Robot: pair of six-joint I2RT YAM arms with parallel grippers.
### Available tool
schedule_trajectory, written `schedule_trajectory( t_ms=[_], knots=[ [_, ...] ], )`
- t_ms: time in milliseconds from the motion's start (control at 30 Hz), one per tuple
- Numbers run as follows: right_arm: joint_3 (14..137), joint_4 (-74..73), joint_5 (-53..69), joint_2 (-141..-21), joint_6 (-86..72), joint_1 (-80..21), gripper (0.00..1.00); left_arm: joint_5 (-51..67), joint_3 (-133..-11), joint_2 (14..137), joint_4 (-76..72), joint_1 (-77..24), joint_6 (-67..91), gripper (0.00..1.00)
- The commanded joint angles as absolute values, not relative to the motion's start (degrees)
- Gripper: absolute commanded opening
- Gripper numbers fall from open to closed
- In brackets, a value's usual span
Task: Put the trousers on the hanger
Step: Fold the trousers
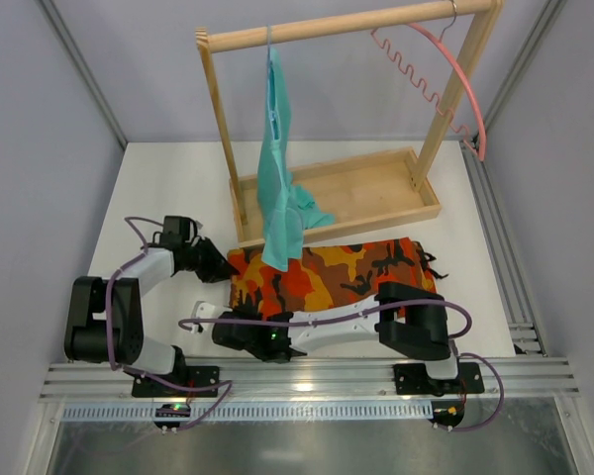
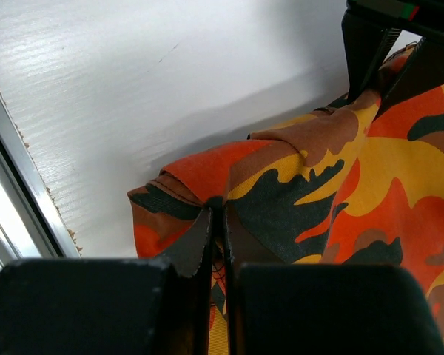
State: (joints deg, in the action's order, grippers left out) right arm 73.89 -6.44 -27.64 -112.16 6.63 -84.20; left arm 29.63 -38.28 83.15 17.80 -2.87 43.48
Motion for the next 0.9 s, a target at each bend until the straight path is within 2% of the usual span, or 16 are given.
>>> schedule_trajectory(
  t_ms=[0, 233, 567, 600, 667, 733, 867],
  knots=[
    [72.16, -4.31, -27.95, -108.73, 6.42, -85.78, 0.04, 27.26, -40.52, 84.29, 19.51, -2.81, 43.68, 0.01],
    [70.4, -4.84, -26.02, -106.0, 6.07, -88.85, 0.04, 20.14, -42.45, 85.78, 24.96, -2.81, 40.87, 0.01],
    [69.96, -5.63, -22.94, -105.64, 4.4, -90.35, 0.05, 18.19, -44.47, 86.93, 27.51, -2.81, 40.25, 0.0],
    [69.96, -5.63, -22.59, -105.73, 4.05, -90.44, 0.07, 18.11, -44.56, 86.75, 27.77, -2.81, 40.25, 0.03],
    [69.96, -5.71, -21.01, -105.73, 2.73, -90.44, 0.18, 18.11, -44.74, 85.7, 28.21, -2.81, 40.17, 0.18],
    [69.7, -5.19, -19.78, -104.95, 1.33, -90.35, 0.21, 17.49, -45.09, 83.86, 29.0, -2.81, 40.25, 0.34],
    [66.37, -3.08, -14.96, -99.94, -3.59, -90.0, 0.27, 15.39, -46.23, 81.48, 31.55, -2.81, 39.47, 0.42]
  ],
)
